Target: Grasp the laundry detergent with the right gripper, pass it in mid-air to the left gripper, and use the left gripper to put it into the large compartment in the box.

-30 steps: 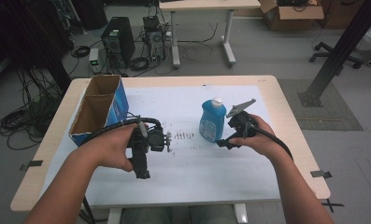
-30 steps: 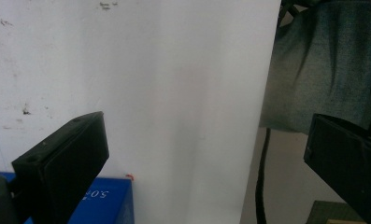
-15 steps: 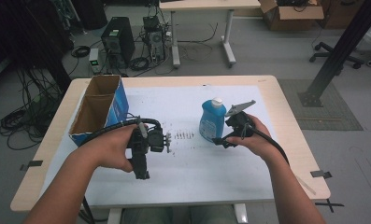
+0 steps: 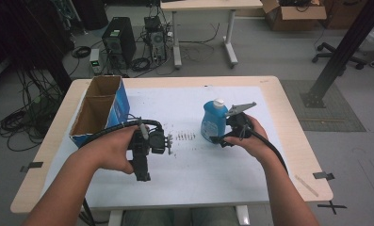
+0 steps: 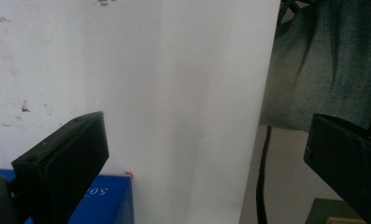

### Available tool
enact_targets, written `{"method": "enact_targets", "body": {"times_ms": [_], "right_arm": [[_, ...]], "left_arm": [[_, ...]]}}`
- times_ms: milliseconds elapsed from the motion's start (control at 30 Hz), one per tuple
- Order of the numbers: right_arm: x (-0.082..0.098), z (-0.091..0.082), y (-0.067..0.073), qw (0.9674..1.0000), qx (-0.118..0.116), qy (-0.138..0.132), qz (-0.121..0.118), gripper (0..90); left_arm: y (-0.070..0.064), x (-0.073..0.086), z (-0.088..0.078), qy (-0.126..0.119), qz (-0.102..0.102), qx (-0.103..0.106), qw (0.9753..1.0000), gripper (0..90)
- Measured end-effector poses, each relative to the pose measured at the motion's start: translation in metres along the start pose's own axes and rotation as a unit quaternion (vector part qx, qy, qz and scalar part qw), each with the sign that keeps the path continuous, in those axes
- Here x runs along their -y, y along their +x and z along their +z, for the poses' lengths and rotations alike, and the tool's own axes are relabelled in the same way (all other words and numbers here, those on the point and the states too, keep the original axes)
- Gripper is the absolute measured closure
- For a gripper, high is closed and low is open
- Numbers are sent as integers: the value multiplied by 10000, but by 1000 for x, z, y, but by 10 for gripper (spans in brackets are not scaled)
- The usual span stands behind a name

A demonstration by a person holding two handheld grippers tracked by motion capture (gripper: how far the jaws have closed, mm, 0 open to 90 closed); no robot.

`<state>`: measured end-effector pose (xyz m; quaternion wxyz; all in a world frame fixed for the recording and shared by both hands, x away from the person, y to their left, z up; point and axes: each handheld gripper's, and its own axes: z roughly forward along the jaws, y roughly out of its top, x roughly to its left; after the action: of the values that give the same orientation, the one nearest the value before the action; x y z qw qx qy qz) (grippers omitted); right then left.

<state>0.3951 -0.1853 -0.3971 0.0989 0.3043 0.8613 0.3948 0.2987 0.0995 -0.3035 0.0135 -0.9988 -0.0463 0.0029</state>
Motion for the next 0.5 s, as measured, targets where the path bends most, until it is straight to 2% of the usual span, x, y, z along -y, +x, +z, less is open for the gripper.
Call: {"method": "enact_targets", "body": {"times_ms": [100,200,267,500], "right_arm": [[0,1,-1,10000,35,-70,30,19],[0,3,-1,9996,196,-189,75,18],[-1,5,0,9994,219,-258,72,19],[-1,11,3,9991,309,-301,61,18]], "left_arm": [[0,0,1,2,-7,3,10000,4],[1,1,2,5,-21,14,10000,4],[1,1,3,4,-28,21,10000,4],[0,2,3,-18,-8,-13,10000,4]]}}
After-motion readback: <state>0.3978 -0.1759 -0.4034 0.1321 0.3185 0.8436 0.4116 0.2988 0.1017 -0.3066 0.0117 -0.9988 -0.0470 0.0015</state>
